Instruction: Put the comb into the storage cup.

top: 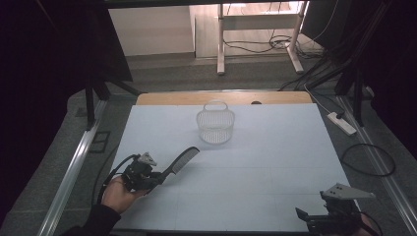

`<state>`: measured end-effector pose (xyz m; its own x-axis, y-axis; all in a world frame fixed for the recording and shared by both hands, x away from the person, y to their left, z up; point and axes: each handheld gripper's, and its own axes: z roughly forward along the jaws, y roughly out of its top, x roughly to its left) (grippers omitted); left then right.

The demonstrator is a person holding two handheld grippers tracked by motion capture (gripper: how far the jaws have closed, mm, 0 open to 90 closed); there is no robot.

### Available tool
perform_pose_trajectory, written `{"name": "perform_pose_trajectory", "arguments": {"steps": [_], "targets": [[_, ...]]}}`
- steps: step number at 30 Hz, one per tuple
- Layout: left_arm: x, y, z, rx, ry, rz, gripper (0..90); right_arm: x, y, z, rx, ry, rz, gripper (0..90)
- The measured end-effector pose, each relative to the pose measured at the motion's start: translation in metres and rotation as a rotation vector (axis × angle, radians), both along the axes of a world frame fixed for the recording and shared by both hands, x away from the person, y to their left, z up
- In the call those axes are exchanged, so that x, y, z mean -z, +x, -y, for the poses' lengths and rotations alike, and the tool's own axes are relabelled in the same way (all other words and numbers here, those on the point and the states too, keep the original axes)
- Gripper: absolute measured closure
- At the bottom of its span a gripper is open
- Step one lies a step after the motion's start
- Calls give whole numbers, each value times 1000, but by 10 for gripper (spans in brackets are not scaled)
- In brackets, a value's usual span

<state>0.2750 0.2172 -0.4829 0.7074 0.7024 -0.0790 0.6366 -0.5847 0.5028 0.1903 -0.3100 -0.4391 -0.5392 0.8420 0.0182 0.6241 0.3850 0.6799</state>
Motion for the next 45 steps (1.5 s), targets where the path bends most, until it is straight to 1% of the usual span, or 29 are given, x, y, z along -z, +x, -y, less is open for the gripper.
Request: {"name": "perform_pose_trajectory", "arguments": {"steps": [4,6,8,11,12,14,16,17,21,25,27,29,31,34,37,39,40,42,43,45], "targets": [[-6,-3,8,-1,-24,29,733,-1,0,0,-10,9,18,44],[-9,-4,12,-2,-26,46,733,-2,1,0,-19,14,28,39],[-11,-6,15,0,-46,53,733,-4,1,-1,-28,22,40,33],[-15,-7,20,-3,-67,63,733,-8,2,-3,-48,43,62,21],[-16,-8,22,-8,-78,64,733,-10,3,-4,-56,52,63,14],[-19,-9,27,-7,-84,76,733,-11,5,-5,-67,69,61,10],[-21,-10,31,-6,-104,80,732,-13,7,-5,-74,99,55,7],[-22,-10,33,-4,-103,85,733,-13,9,-5,-77,118,57,11],[-26,-12,43,4,-125,110,732,-21,15,-8,-108,211,59,24],[-29,-12,51,14,-147,121,732,-29,22,-13,-131,268,66,18],[-30,-12,55,11,-154,133,732,-32,26,-17,-133,270,69,0],[-32,-13,57,8,-165,145,732,-33,31,-21,-137,266,73,0],[-33,-13,59,6,-186,148,732,-34,36,-25,-145,264,70,0],[-34,-12,63,7,-210,152,732,-35,43,-31,-171,253,86,0],[-35,-12,68,14,-228,156,732,-37,52,-39,-194,265,91,0],[-35,-11,71,16,-243,157,732,-38,57,-45,-211,262,94,0],[-35,-11,73,17,-249,160,732,-39,60,-49,-217,279,97,0],[-36,-11,76,22,-258,164,732,-39,66,-56,-230,314,83,0],[-36,-11,78,21,-264,167,732,-39,68,-60,-238,314,80,0],[-36,-12,80,24,-273,172,732,-38,73,-68,-251,298,89,0]]}}
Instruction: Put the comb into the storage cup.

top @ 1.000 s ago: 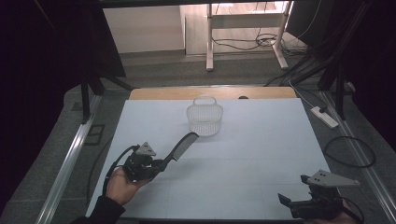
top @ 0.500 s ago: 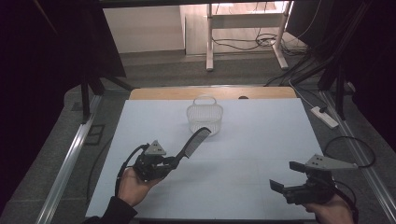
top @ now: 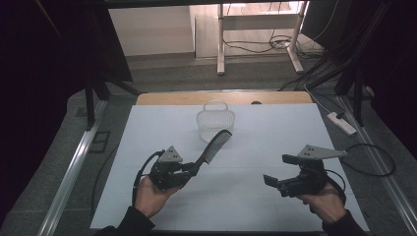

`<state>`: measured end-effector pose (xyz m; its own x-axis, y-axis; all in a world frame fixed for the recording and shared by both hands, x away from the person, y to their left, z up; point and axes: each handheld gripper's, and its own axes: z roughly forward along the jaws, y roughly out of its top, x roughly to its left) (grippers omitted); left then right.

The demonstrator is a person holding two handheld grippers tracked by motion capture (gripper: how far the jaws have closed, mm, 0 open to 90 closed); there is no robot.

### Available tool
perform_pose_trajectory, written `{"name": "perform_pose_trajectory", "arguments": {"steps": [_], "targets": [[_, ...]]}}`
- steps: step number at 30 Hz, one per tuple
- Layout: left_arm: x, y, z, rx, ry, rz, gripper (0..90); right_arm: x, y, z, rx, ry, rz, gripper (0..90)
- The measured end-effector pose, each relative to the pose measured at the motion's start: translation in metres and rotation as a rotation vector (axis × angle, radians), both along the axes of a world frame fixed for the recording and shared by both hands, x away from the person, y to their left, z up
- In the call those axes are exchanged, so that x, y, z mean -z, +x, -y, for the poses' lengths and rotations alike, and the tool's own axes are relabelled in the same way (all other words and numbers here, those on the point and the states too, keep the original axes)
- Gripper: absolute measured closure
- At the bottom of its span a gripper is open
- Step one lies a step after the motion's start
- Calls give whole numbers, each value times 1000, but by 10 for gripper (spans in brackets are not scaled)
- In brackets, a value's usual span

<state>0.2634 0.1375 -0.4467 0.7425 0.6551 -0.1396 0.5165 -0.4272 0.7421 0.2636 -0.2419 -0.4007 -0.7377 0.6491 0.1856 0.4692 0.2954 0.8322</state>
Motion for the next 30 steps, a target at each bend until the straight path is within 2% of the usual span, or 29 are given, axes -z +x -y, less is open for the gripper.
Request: {"name": "perform_pose_trajectory", "arguments": {"steps": [10,22,24,30], "targets": [[-1,-1,9,11,-27,24,732,0,17,-21,-17,20,-30,0],[3,-2,17,11,-49,40,732,1,29,-32,-2,38,-65,0],[3,-2,18,11,-52,44,732,0,30,-35,-1,30,-63,0],[4,-4,21,6,-60,63,732,-7,36,-44,0,51,-68,0]]}}
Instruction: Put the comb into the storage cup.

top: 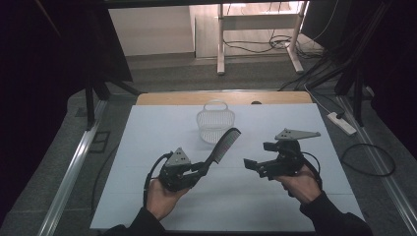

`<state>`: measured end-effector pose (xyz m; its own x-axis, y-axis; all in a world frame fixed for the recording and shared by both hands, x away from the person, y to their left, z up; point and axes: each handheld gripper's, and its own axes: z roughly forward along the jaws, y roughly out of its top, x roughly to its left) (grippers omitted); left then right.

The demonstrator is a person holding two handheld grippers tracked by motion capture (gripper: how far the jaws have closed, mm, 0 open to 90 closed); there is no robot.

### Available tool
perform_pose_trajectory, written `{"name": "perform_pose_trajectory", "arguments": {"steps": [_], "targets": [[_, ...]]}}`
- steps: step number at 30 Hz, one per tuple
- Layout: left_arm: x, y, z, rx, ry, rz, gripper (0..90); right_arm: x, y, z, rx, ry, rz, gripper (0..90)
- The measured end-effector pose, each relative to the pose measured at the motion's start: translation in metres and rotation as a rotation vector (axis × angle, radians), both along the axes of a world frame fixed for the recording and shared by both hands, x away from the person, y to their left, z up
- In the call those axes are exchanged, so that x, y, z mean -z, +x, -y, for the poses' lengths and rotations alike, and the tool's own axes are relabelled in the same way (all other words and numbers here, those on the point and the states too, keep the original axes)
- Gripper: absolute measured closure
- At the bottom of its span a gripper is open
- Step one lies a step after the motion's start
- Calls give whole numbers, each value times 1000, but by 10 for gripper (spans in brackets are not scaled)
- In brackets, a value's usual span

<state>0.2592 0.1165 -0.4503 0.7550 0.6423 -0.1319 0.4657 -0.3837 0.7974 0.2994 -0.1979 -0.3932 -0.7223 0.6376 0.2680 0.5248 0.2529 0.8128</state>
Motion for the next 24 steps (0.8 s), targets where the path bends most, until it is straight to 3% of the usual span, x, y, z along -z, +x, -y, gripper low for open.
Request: {"name": "perform_pose_trajectory", "arguments": {"steps": [5,24], "targets": [[1,-1,0,-6,-6,9,732,2,5,-6,-2,3,-28,0],[2,-7,12,-10,13,64,732,-7,13,-33,-32,9,-37,0]]}}
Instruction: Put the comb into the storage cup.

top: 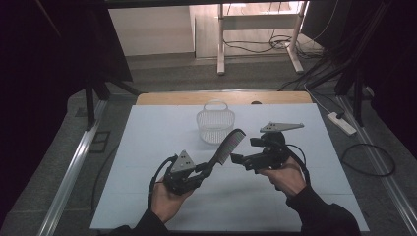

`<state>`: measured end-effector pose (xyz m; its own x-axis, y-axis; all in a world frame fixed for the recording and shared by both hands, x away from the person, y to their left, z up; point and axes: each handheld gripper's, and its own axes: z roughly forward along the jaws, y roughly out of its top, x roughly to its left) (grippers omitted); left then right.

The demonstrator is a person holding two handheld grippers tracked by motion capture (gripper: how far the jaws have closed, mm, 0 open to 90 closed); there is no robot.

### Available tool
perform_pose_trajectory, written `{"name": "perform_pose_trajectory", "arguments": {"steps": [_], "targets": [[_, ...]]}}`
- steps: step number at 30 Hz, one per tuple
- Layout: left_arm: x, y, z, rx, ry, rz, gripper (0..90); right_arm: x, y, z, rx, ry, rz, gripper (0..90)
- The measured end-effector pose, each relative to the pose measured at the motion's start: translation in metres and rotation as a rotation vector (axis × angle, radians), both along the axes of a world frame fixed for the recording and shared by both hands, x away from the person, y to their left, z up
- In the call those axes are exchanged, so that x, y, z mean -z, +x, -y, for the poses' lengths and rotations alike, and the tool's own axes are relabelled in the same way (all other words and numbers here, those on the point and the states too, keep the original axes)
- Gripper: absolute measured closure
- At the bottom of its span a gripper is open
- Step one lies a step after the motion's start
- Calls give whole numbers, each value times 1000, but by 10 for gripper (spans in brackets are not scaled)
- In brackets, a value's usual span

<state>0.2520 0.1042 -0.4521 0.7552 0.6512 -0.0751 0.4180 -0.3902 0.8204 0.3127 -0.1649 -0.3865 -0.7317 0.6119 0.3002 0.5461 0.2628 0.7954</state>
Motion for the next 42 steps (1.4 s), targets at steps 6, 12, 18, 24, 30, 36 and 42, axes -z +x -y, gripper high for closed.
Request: {"name": "perform_pose_trajectory", "arguments": {"steps": [6,12,18,24,30,36,42], "targets": [[0,0,2,8,1,6,732,3,5,-9,-4,1,-23,0],[0,-1,2,7,-2,11,732,8,9,-16,1,-15,-38,1],[1,-1,3,8,1,13,732,9,13,-14,28,13,-59,133],[1,-2,3,9,5,17,732,8,15,-14,15,46,-73,326],[1,-2,4,9,5,23,731,8,15,-14,3,59,-86,539],[2,-3,5,11,19,31,731,8,15,-14,-7,78,-109,666],[4,-3,6,5,42,45,730,9,16,-13,12,81,-135,722]]}}
